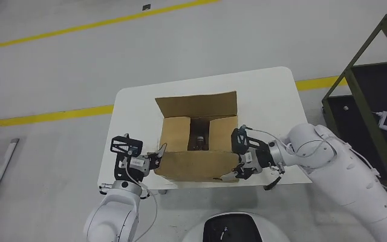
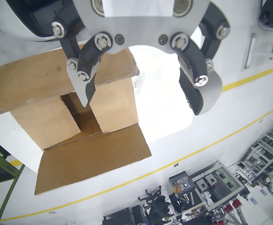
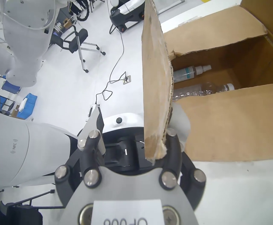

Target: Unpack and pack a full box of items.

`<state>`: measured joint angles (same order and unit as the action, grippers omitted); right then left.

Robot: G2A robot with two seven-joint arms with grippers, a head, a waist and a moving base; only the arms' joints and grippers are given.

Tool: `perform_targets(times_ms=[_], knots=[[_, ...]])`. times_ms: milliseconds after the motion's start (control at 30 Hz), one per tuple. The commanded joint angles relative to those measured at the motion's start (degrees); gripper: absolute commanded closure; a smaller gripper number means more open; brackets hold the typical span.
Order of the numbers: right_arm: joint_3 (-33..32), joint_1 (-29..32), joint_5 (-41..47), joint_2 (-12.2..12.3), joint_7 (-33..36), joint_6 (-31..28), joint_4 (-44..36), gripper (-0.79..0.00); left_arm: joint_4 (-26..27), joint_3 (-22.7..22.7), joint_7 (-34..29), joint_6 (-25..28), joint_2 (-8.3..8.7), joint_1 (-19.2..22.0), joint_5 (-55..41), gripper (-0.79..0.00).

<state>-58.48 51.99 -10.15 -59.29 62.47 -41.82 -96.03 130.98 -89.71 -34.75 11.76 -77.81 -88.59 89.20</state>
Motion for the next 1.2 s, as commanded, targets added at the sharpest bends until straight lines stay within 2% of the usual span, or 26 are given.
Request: perform_targets(times_ms=[0, 133, 300, 433, 467, 500, 533, 600, 633, 700, 800, 867, 933, 967, 1033, 1067, 1100, 1167], knots=[[0.9, -0.17, 0.15, 0.91, -0.89, -0.9, -0.71, -0.468, -0.06, 0.72, -1.67, -0.15, 0.04, 0.68, 0.98, -0.785], [3.34, -0.77, 0.85, 3.16, -3.03, -3.04, -2.27, -0.499, -0.21, 2.36, -5.01, 0.02, 0.14, 1.85, 2.74, -0.785], [6.31, -1.99, 1.82, 6.02, -5.31, -5.31, -2.69, -0.382, -0.08, 3.02, -5.88, -0.3, 0.24, 2.44, 3.29, -0.785], [10.35, -3.26, 2.05, 8.09, -6.85, -6.86, -2.77, -0.363, -0.08, 2.7, -5.41, -0.92, 0.32, 2.44, 3.07, -0.785], [11.72, -3.83, 1.97, 8.59, -7.09, -7.1, -2.83, -0.385, -0.13, 2.61, -5.27, -1.02, 0.34, 2.41, 3.08, -0.785], [13.05, -4.51, 1.98, 9.08, -7.46, -7.47, -2.84, -0.502, -0.19, 2.53, -5.17, -1.15, 0.36, 2.38, 3.09, -0.785], [14.38, -5.18, 2.14, 9.55, -7.77, -7.78, -2.63, -0.566, -0.18, 2.44, -4.98, -1.28, 0.39, 2.38, 3.16, -0.785], [16.81, -6.69, 2.51, 10.42, -8.35, -8.35, -2.03, -0.566, -0.14, 2.31, -4.63, -1.55, 0.44, 2.31, 3.33, -0.785], [17.91, -7.44, 2.8, 10.82, -8.7, -8.7, -1.64, -0.597, -0.15, 2.28, -4.48, -1.63, 0.46, 2.26, 3.35, -0.785], [19.79, -8.88, 3.64, 11.52, -9.64, -9.64, -0.71, -0.723, -0.16, 2.15, -4.32, -1.96, 0.49, 2.24, 3.43, -0.785], [21.16, -10.39, 6.85, 12.38, -12.85, -12.85, 1.53, -0.671, -0.25, 2.04, -4.04, -2.32, 0.55, 2.24, 3.55, -0.785], [21.11, -11.0, 9.39, 13.04, -15.91, -15.91, 3.34, -0.677, -0.23, 1.94, -3.9, -2.48, 0.59, 2.23, 3.6, -0.785], [19.88, -11.32, 12.6, 13.77, -16.64, -16.18, 4.49, -0.696, -0.24, 1.88, -3.85, -2.62, 0.63, 2.18, 3.66, -0.785], [18.98, -11.12, 14.34, 14.1, -16.94, -16.18, 4.92, -0.656, -0.26, 1.87, -3.81, -2.65, 0.65, 2.15, 3.66, -0.785], [16.51, -10.6, 16.31, 14.77, -18.31, -16.18, 6.68, -0.296, -0.36, 1.84, -3.81, -2.8, 0.69, 2.1, 3.67, -0.785], [15.49, -10.19, 16.32, 15.02, -18.97, -16.18, 7.15, -0.065, -0.41, 1.83, -3.77, -2.81, 0.71, 2.1, 3.67, -0.785], [14.43, -9.81, 16.15, 15.19, -20.15, -16.18, 7.88, 0.0, -0.5, 1.83, -3.71, -2.82, 0.73, 2.12, 3.65, -0.785], [13.45, -9.01, 15.4, 15.26, -21.82, -15.85, 8.02, 0.0, -0.76, 1.82, -3.65, -2.95, 0.76, 2.19, 3.66, -0.785]])
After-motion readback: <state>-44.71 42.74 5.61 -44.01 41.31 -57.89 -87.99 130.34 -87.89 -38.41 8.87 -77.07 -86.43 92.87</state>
